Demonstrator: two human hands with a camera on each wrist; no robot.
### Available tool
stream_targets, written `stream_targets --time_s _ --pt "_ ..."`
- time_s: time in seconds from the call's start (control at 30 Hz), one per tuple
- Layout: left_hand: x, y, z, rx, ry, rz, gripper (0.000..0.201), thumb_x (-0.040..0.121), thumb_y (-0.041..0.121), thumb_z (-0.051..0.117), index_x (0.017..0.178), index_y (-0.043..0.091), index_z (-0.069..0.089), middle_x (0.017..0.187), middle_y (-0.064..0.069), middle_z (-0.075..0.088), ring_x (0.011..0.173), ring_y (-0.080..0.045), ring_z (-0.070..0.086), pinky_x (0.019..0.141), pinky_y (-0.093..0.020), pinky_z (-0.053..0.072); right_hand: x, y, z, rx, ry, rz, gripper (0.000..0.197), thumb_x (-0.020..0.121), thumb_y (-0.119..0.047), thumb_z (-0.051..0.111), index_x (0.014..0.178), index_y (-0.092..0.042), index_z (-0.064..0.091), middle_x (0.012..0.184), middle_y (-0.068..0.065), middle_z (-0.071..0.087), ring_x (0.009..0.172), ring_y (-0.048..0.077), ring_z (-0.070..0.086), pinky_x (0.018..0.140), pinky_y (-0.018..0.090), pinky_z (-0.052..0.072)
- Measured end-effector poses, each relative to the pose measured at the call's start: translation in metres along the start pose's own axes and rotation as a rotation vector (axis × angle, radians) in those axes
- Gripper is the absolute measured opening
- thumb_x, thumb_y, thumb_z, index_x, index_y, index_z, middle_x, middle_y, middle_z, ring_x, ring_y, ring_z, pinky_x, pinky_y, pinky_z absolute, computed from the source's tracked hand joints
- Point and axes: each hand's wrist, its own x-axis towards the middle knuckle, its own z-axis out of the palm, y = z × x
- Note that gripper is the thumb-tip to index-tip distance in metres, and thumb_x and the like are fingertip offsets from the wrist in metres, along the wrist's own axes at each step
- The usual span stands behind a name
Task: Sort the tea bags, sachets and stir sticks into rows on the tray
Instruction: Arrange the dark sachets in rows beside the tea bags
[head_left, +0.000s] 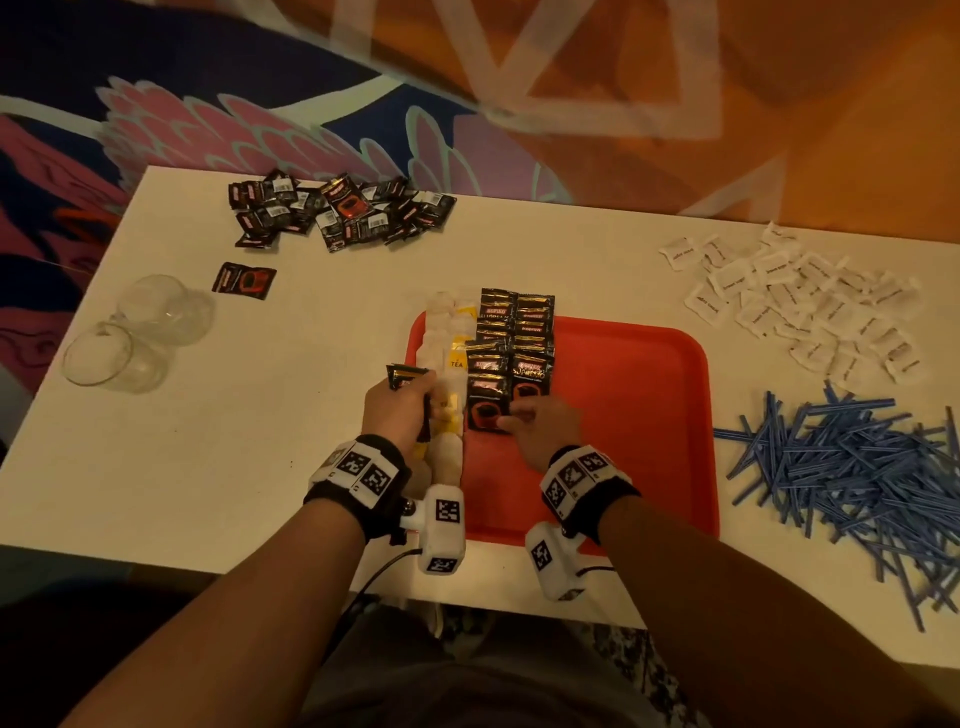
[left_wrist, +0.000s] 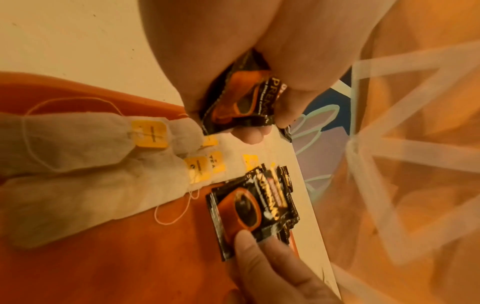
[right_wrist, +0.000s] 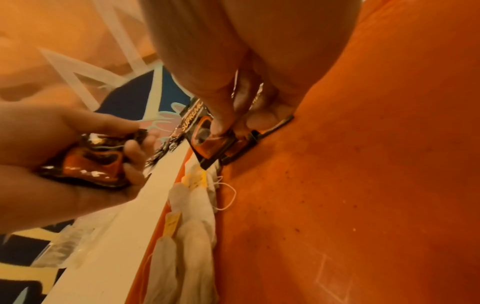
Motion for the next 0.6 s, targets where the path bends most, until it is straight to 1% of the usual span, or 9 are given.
stream_targets --time_s 0.03,0.07,0.13,0.17,0.23,0.27,0.33,0.43,0.6 --pt "0.002 0.000 -0.004 -0.028 -0.006 -0.026 0.013 0.088 0.022 0.070 0.089 0.010 0.072 0.076 -0.008 0.069 0.071 -0.026 0.063 0.078 -0.045 0.056 0.003 0.001 0.001 0.011 0.004 0.030 0.022 0.088 -0.018 0.070 0.109 -0.009 0.071 0.100 -0.001 0.067 0.092 0.007 0.057 0.077 0.015 0.041" --pt "0.002 0.000 -0.007 -0.060 -0.021 -0.051 0.013 0.088 0.020 0.069 0.092 0.007 0.072 0.074 -0.008 0.067 0.065 -0.024 0.062 0.071 -0.043 0.056 0.006 0.002 0.002 0.017 0.005 0.056 0.023 0.088 -0.019 0.070 0.110 -0.010 0.070 0.104 0.000 0.069 0.094 0.008 0.058 0.073 0.013 0.041" --pt "0.001 0.000 -0.012 -0.116 -0.060 -0.082 0.010 0.092 0.014 0.064 0.093 0.005 0.069 0.069 -0.008 0.064 0.055 -0.020 0.057 0.054 -0.032 0.050 0.014 0.002 0.007 0.013 0.013 0.099 0.020 0.087 -0.020 0.071 0.106 -0.014 0.068 0.101 -0.003 0.069 0.090 0.006 0.059 0.060 0.009 0.036" --pt "0.000 -0.001 -0.014 -0.144 -0.081 -0.091 0.009 0.093 0.011 0.062 0.094 0.005 0.068 0.068 -0.008 0.062 0.054 -0.019 0.055 0.051 -0.030 0.047 0.017 0.002 0.009 0.007 0.023 0.117 0.018 0.086 -0.021 0.072 0.102 -0.016 0.067 0.096 -0.006 0.068 0.085 0.004 0.058 0.056 0.008 0.032" --pt "-0.002 -0.001 -0.019 -0.195 -0.099 -0.094 0.007 0.095 0.008 0.059 0.095 0.004 0.066 0.065 -0.007 0.061 0.052 -0.018 0.053 0.052 -0.030 0.046 0.023 0.001 0.013 -0.024 0.035 0.148 0.015 0.085 -0.022 0.074 0.097 -0.017 0.067 0.084 -0.013 0.061 0.073 -0.002 0.050 0.053 0.009 0.028" --pt "-0.003 -0.002 -0.021 -0.203 -0.095 -0.090 0.008 0.095 0.006 0.058 0.092 0.004 0.065 0.063 -0.006 0.061 0.050 -0.017 0.053 0.051 -0.028 0.047 0.026 0.001 0.015 -0.044 0.035 0.158 0.015 0.084 -0.024 0.074 0.095 -0.018 0.067 0.083 -0.013 0.059 0.071 -0.003 0.048 0.053 0.010 0.028" --pt "-0.004 -0.003 -0.025 -0.203 -0.084 -0.079 0.011 0.096 0.003 0.056 0.088 0.004 0.064 0.061 -0.005 0.060 0.045 -0.014 0.053 0.045 -0.023 0.048 0.031 0.002 0.019 -0.059 0.030 0.169 0.015 0.082 -0.026 0.076 0.092 -0.019 0.067 0.091 -0.008 0.064 0.078 0.003 0.055 0.055 0.014 0.033" --pt "-0.002 -0.004 -0.030 -0.168 -0.067 -0.068 0.013 0.096 0.005 0.056 0.088 0.007 0.066 0.065 -0.006 0.062 0.049 -0.016 0.056 0.046 -0.024 0.049 0.035 0.003 0.023 -0.046 0.051 0.183 0.014 0.080 -0.027 0.078 0.086 -0.021 0.067 0.096 -0.003 0.069 0.083 0.008 0.059 0.052 0.015 0.033" --pt "0.001 -0.009 -0.034 -0.140 -0.053 -0.071 0.014 0.096 0.009 0.057 0.087 0.007 0.068 0.072 -0.009 0.064 0.058 -0.021 0.056 0.058 -0.031 0.049 0.035 0.005 0.025 -0.053 0.080 0.192 0.014 0.083 -0.027 0.076 0.089 -0.020 0.066 0.090 -0.007 0.066 0.067 -0.004 0.048 0.049 0.012 0.029"
